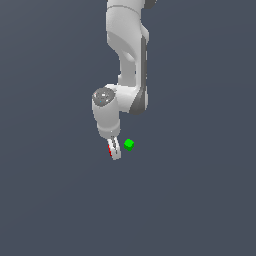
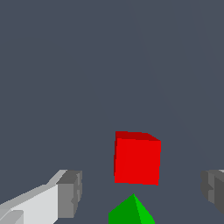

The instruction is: Stack the red cube on top of the green cube.

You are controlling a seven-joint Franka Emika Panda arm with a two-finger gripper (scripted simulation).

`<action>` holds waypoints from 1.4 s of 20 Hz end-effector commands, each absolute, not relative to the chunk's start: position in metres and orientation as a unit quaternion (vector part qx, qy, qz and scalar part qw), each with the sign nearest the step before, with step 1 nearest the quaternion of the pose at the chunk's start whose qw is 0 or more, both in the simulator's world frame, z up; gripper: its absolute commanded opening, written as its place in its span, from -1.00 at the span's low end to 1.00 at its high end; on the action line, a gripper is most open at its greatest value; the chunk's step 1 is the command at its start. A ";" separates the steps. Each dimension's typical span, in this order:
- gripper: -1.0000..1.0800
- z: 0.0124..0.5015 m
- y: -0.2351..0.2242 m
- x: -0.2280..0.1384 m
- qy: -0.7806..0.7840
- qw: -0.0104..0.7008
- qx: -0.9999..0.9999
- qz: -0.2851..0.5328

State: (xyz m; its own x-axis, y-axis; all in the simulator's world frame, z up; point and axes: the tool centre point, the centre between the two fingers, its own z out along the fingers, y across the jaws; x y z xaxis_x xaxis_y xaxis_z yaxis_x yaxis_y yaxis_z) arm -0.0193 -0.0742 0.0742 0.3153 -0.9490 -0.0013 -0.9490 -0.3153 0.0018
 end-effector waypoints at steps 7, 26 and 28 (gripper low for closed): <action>0.92 0.070 -0.077 -0.022 -0.611 0.000 0.792 0.000; 0.92 0.020 -0.077 -0.023 -0.611 0.000 0.792 0.000; -1.00 0.020 -0.077 -0.023 -0.611 0.000 0.792 0.000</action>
State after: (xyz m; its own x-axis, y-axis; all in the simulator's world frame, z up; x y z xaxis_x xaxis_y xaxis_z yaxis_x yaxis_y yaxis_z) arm -0.0228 -0.0765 0.0202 0.2532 -0.9674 -0.0004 -0.9674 -0.2532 0.0007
